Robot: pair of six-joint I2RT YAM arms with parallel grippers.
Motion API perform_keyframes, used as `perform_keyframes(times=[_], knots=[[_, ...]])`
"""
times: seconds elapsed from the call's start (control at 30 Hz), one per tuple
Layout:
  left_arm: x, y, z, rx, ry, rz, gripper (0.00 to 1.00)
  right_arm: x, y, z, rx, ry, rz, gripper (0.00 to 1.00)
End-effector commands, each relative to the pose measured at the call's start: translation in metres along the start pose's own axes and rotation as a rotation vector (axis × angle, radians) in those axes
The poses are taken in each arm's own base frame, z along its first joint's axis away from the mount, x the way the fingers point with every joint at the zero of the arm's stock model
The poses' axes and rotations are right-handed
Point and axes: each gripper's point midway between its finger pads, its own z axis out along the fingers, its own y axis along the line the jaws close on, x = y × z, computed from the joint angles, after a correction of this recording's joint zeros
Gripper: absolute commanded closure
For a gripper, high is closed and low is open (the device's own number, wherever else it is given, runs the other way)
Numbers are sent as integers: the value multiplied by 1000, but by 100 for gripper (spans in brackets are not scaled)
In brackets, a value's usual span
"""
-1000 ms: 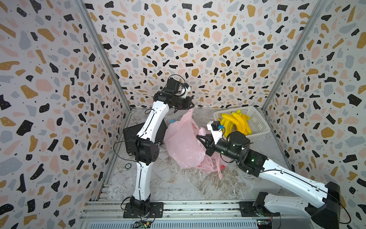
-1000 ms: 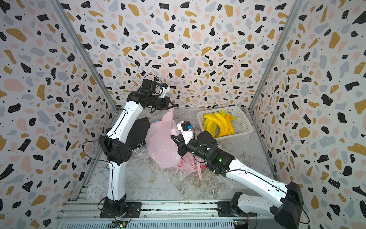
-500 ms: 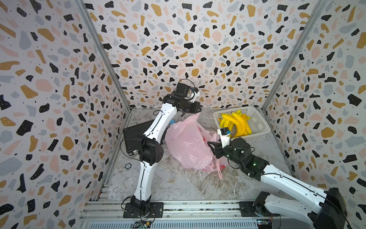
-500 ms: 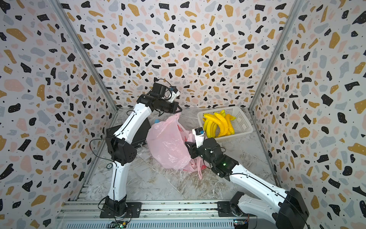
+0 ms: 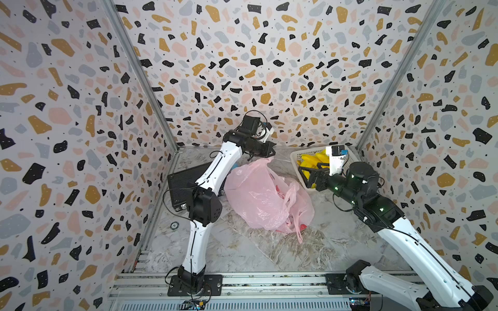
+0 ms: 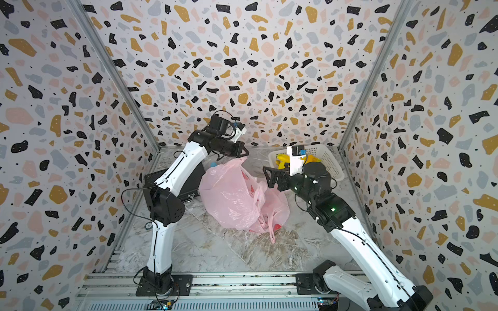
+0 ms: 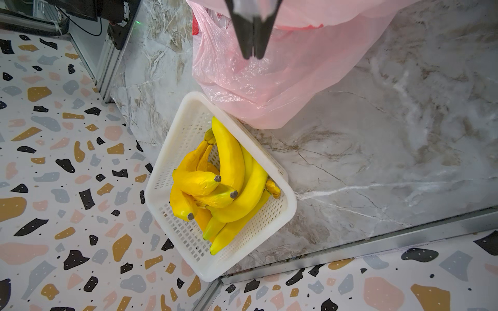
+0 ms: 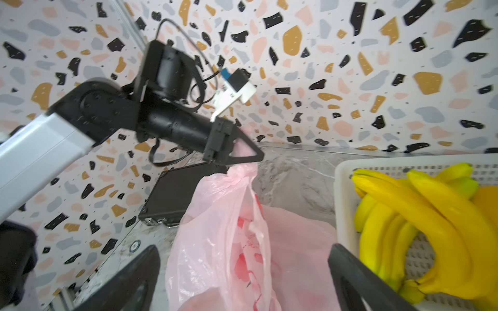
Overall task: Place the banana into a plastic bag & tie a knot
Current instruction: Open the plastic bag from the plastic bag, then pick up the banana from the basket.
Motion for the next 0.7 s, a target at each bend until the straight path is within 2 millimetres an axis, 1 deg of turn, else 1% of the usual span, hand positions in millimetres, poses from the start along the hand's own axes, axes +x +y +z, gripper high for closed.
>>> perform_keyframes(times=[0.0,0.13,0.2,0.3,0.4,0.47,0.67], knots=[[-14,-23,-24,43,-60,40,100,12,-50,8,195,122,64,1],[-12,-31,-26,67,-53,40,100,24,-104,33,371,244,58,1],[-12,-35,-29,79,-51,42,100,34,-130,46,445,314,16,1],[-9,-43,-34,100,-43,47,100,48,-162,66,511,411,-68,1],[-5,-49,-40,118,-38,53,100,62,-181,87,512,506,-170,2],[-2,-52,-44,125,-32,55,100,68,-189,97,513,544,-236,2],[8,-59,-55,131,-15,71,100,71,-217,121,572,598,-390,1]])
